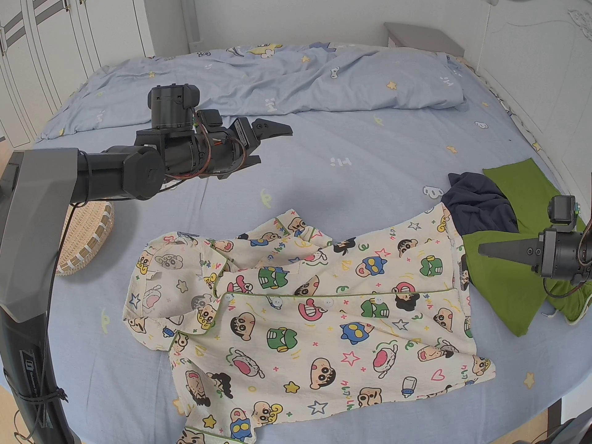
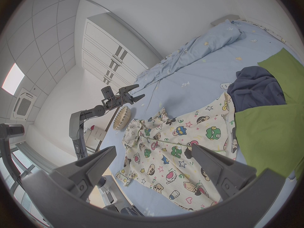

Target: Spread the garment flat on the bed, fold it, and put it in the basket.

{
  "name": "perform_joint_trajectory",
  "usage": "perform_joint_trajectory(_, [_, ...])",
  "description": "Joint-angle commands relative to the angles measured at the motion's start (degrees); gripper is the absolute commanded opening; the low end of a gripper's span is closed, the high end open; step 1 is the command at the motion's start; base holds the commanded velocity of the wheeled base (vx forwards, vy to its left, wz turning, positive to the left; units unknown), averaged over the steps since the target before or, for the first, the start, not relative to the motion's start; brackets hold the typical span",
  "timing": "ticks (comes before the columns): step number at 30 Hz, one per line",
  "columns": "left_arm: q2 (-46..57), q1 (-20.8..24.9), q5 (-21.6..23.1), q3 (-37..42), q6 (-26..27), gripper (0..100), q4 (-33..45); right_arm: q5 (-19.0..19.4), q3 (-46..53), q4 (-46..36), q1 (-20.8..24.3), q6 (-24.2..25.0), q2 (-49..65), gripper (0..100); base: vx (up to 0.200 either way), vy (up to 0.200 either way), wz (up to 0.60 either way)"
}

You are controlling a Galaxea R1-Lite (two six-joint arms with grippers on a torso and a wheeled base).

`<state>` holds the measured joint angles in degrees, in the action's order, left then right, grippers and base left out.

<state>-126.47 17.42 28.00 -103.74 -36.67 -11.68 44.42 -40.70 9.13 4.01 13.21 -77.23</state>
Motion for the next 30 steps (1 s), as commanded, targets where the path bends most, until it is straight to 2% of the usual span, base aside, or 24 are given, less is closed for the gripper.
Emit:
perform_joint_trajectory(1, [-0.2, -0.1, 0.1, -0.2, 0.0, 100, 0.0, 0.1, 0.0, 0.0, 0.0, 0.0, -0.1, 100, 0.0, 0.0, 0.0])
perform_joint_trajectory(10, [-0.2, -0.1, 0.2, -0.3, 0.0, 100, 0.0, 0.1, 0.0, 0.0, 0.2, 0.0, -0.1, 100, 0.2, 0.0, 0.0])
perform_joint_trajectory(17, [0.2, 0.1, 0.3, 0.6, 0.5, 100, 0.3, 0.1, 0.0, 0.0, 0.2, 0.1, -0.1, 100, 0.0, 0.0, 0.0])
perform_joint_trajectory(19, [0.3, 0.2, 0.9, 0.7, 0.5, 100, 1.0, 0.1, 0.0, 0.0, 0.2, 0.0, -0.1, 100, 0.0, 0.0, 0.0])
perform_joint_trajectory(21, [0.4, -0.1, 5.7, 0.7, 1.4, 100, 6.1, 0.1, 0.1, 0.0, 0.2, 0.0, 0.0, 100, 0.0, 0.0, 0.0])
perform_joint_trajectory(23, [0.7, -0.5, 8.1, 0.2, 5.5, 100, 11.1, 0.1, 0.1, 0.0, 0.2, 0.0, 0.0, 100, 0.0, 0.0, 0.0])
perform_joint_trajectory(25, [0.7, -1.7, 10.5, -0.4, 15.2, 100, 18.3, 0.1, 0.1, 0.0, 0.2, 0.0, 0.0, 100, 0.0, 0.0, 0.0])
perform_joint_trajectory(26, [0.7, -1.7, 10.5, -0.4, 15.2, 100, 18.3, 0.1, 0.1, 0.0, 0.2, 0.0, 0.0, 100, 0.0, 0.0, 0.0])
perform_joint_trajectory(27, [0.2, -2.4, 10.7, -2.0, 22.6, 100, 23.6, 0.1, 0.1, 0.0, 0.2, 0.0, 0.0, 100, 0.0, 0.0, 0.0])
perform_joint_trajectory(30, [-2.3, -2.7, 10.7, -6.5, 29.4, 100, 30.0, 0.0, 0.2, 0.0, 0.4, 0.0, 0.0, 100, 0.0, 0.0, 0.0])
